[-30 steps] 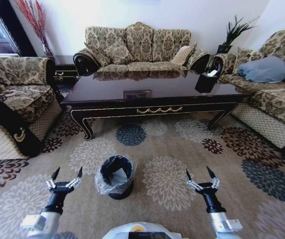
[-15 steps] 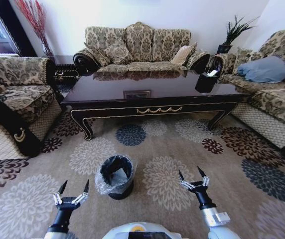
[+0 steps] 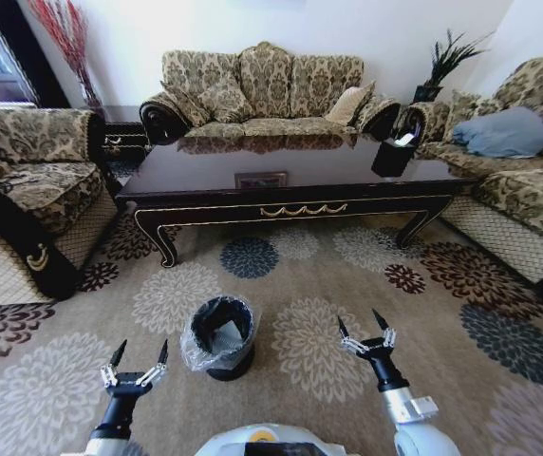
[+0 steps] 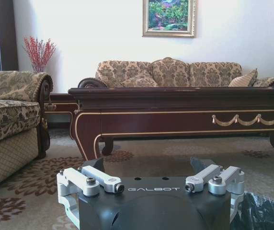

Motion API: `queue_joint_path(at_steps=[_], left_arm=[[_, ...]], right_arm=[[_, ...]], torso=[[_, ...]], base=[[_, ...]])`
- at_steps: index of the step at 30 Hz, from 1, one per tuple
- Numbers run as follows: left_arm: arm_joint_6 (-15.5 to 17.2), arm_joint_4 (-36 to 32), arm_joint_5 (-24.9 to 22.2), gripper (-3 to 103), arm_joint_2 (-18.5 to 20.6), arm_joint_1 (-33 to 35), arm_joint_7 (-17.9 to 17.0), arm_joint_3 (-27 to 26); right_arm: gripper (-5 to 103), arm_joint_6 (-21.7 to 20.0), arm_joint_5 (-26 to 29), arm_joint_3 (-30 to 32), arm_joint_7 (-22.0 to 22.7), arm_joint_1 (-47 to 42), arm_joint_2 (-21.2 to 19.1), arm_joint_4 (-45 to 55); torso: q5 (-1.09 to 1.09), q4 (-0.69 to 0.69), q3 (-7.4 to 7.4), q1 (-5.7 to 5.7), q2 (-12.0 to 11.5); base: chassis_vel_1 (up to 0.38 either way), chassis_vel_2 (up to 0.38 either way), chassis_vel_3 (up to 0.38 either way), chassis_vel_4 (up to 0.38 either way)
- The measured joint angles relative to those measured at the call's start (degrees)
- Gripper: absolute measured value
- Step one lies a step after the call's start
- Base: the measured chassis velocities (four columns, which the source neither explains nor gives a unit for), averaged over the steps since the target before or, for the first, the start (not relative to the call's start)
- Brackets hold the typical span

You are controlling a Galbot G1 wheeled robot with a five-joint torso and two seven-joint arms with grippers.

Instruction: Move to the front of the table and pick up the trash from the floor, then place it into the trash bin.

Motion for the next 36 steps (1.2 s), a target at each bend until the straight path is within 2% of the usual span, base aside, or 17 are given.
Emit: queue_joint_path(at_steps=[25,36], left_arm=[[0.25,-0.13,-0.09,100,0.04,-0.03,-0.11,-0.04],[0.3,-0.13,-0.09,100,0.04,-0.03,-0.12,-0.03]], right_arm=[[100,-0.02,0.05,0.06,0.0,-0.06,0.02,0.05],[100,-0.02,0.05,0.06,0.03,-0.08,0.02,0.05]], torso=[[0.0,0.0,0.0,0.01,0.0],[0.0,0.0,0.0,0.0,0.0]], base=[[0.0,0.0,0.0,0.0],[0.077,-0.09,-0.077,0.088]])
